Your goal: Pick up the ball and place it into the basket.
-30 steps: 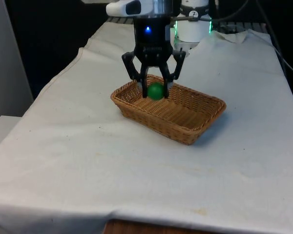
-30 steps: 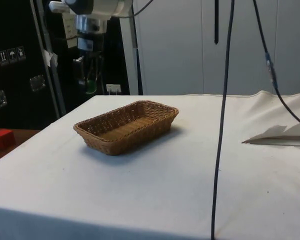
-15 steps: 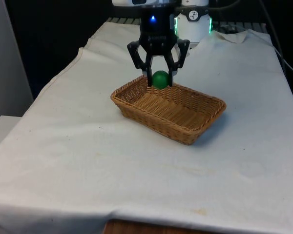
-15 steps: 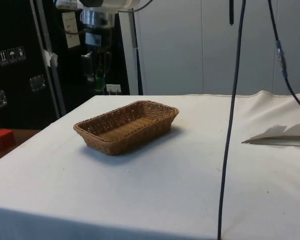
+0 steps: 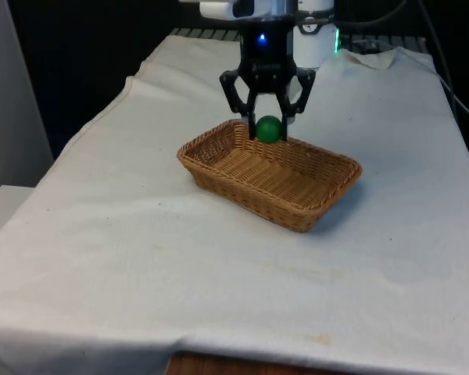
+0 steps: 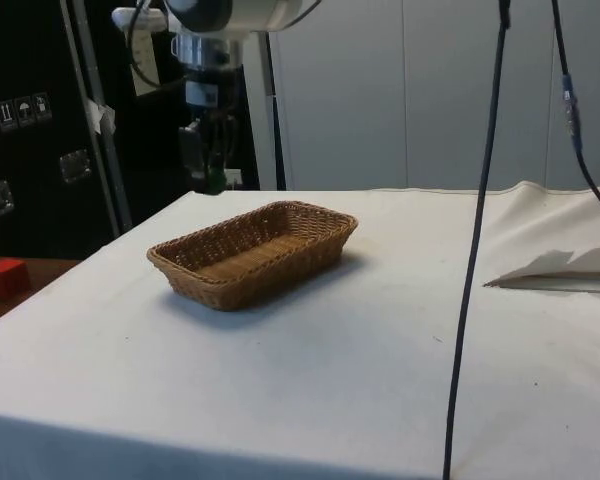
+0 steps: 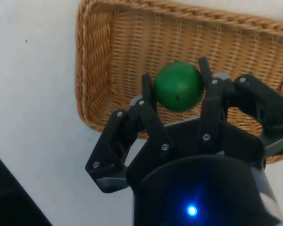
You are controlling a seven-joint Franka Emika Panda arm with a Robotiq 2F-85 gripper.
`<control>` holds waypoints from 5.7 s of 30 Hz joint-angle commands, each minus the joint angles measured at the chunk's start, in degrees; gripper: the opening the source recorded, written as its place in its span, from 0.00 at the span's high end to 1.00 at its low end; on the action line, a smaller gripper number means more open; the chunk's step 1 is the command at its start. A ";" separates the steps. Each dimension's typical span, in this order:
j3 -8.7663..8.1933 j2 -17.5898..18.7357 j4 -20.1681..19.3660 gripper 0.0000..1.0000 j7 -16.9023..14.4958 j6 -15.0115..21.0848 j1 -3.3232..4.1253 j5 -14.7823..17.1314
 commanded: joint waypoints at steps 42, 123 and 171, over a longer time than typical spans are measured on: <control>7.28 0.17 -13.81 0.00 5.39 16.67 0.29 -0.06; 6.99 -24.58 -26.87 0.00 2.75 13.75 -0.34 -31.05; 7.22 -24.75 -26.41 0.00 20.00 10.83 -0.74 -35.35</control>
